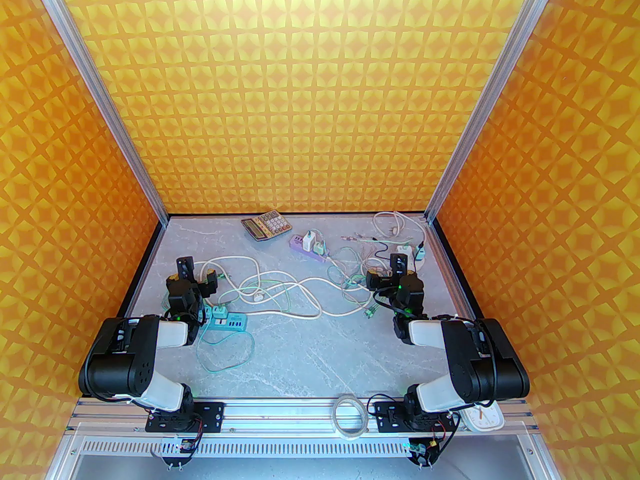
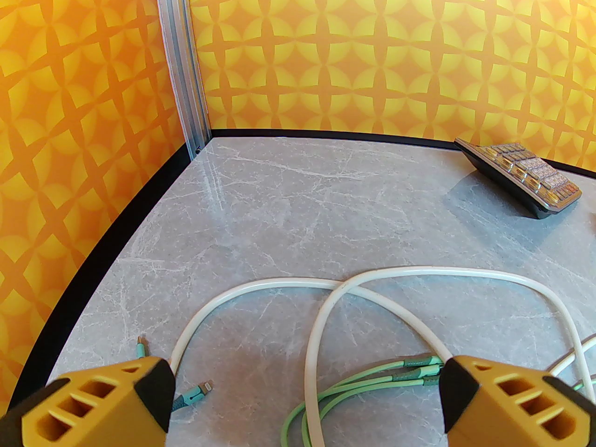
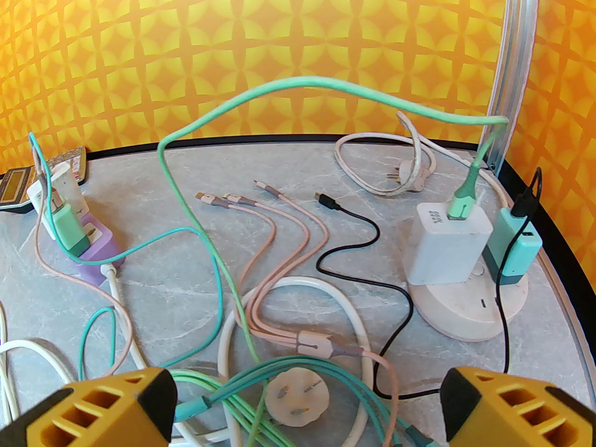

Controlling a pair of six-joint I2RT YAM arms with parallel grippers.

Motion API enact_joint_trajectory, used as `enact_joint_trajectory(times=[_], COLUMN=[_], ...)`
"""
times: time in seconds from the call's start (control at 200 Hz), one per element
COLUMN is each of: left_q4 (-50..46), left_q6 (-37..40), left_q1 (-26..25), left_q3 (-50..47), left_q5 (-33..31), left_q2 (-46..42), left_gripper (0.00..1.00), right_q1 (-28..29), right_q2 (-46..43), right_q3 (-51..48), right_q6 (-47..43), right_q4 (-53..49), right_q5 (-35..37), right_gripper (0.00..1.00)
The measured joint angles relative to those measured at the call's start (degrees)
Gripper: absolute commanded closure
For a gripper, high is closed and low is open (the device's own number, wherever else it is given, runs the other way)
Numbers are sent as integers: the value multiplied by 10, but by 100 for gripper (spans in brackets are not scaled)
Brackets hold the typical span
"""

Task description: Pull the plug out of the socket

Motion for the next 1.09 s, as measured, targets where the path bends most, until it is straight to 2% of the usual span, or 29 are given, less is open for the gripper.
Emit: enact_joint_trajectory(times=[0.945,1.02,1.095], left_q4=[-1,-24,-89], left_q6=[0,0,-1], left_q1=[0,0,0], left_q3=[0,0,12], left_q5=[0,0,-2], left_q2=[-1,-20,-63], left_gripper=[1,1,1], right_q1=[0,0,0], right_q2=[0,-13,-63], right_q3=[0,-2,2], right_q6=[0,0,8], right_q4=[0,-10,-69], right_q5=[-1,3,19], right_gripper=[1,1,2])
